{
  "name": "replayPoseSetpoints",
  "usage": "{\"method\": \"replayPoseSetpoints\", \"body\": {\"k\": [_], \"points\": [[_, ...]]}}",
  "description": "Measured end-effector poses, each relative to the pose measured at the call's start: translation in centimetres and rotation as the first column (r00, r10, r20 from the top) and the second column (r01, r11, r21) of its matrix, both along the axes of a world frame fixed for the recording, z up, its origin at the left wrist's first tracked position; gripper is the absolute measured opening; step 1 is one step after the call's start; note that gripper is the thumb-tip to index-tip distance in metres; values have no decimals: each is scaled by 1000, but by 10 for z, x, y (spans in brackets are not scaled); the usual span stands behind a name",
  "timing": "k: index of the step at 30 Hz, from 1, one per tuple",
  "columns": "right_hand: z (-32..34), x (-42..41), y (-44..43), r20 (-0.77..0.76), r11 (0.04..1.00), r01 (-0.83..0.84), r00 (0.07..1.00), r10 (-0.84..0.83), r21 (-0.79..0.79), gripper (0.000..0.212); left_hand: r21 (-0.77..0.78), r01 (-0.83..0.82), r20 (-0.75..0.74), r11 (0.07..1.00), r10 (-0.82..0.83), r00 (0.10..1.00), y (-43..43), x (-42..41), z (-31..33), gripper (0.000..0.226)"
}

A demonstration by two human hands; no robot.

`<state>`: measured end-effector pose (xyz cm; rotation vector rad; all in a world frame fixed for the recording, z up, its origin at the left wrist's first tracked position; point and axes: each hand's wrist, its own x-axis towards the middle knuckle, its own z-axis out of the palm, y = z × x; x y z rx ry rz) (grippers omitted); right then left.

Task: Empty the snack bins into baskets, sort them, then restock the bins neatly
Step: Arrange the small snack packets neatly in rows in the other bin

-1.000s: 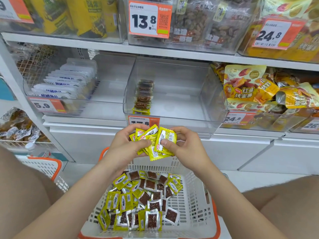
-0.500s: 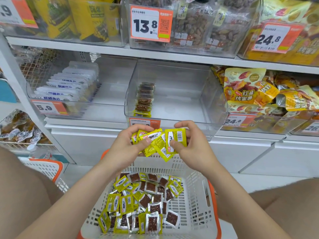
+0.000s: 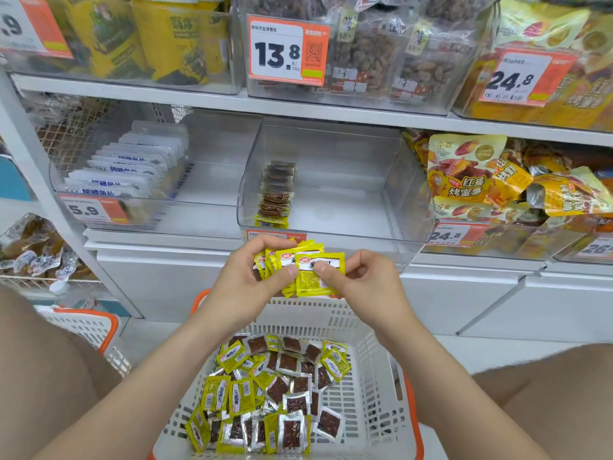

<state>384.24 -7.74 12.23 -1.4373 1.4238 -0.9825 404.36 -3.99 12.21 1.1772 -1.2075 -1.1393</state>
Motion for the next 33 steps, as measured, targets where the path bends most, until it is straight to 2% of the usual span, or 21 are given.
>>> {"method": "replayPoseSetpoints", "body": {"k": [2, 5, 7, 8, 10, 13, 15, 17, 19, 21, 23, 25, 28, 30, 33], "points": [[-2, 1, 4, 76, 997, -50, 996, 46, 53, 54, -48, 50, -41, 998, -52, 998, 0, 1, 3, 31], [0, 6, 9, 147, 977, -210, 966, 212, -30, 45, -72, 148, -47, 986, -152, 987, -2, 5, 8, 30], [3, 14, 17, 80, 930, -347, 930, 357, -117, 56, -14, 196, -123, 980, -197, 973, 0, -2, 10, 33], [2, 20, 22, 23, 911, -381, 921, 389, -156, 57, 14, 181, -175, 983, -176, 969, 2, -8, 9, 37], [0, 31, 33, -9, 900, -377, 923, 385, -217, 49, 29, 29, -218, 999, -22, 976, 7, -24, 9, 37], [-3, 39, 40, -124, 893, -351, 936, 329, -283, 40, 92, -240, -274, 966, 257, 927, 8, -34, 10, 22], [1, 40, 41, -202, 883, -317, 944, 260, -347, 40, 124, -271, -268, 955, 295, 917, 6, -33, 12, 11], [5, 41, 45, -230, 858, -275, 955, 189, -435, 42, 126, -276, -224, 953, 298, 928, 5, -32, 16, 15], [7, 43, 48, -240, 824, -188, 969, 66, -534, 41, 165, -232, -232, 959, 266, 936, 6, -34, 21, 31], [7, 44, 44, -344, 774, -130, 932, -119, -620, 39, 245, -39, -439, 969, 147, 887, 10, -39, 25, 44], [5, 44, 40, -492, 710, -217, 846, -206, -670, 41, 297, 112, -591, 948, 90, 801, 14, -44, 30, 43], [9, 45, 40, -506, 719, -257, 850, -150, -645, 41, 311, 116, -614, 943, 107, 782, 15, -46, 33, 40], [26, 33, 36, -350, 809, -315, 925, 146, -496, 53, 281, 88, -616, 956, 109, 780, 13, -36, 44, 42], [40, 19, 32, -337, 812, -410, 899, 281, -416, 63, 286, 124, -616, 950, 83, 784, 11, -25, 51, 45], [55, 12, 30, -297, 830, -452, 883, 363, -327, 78, 329, 154, -583, 932, 72, 809, 9, -19, 57, 51]]}}
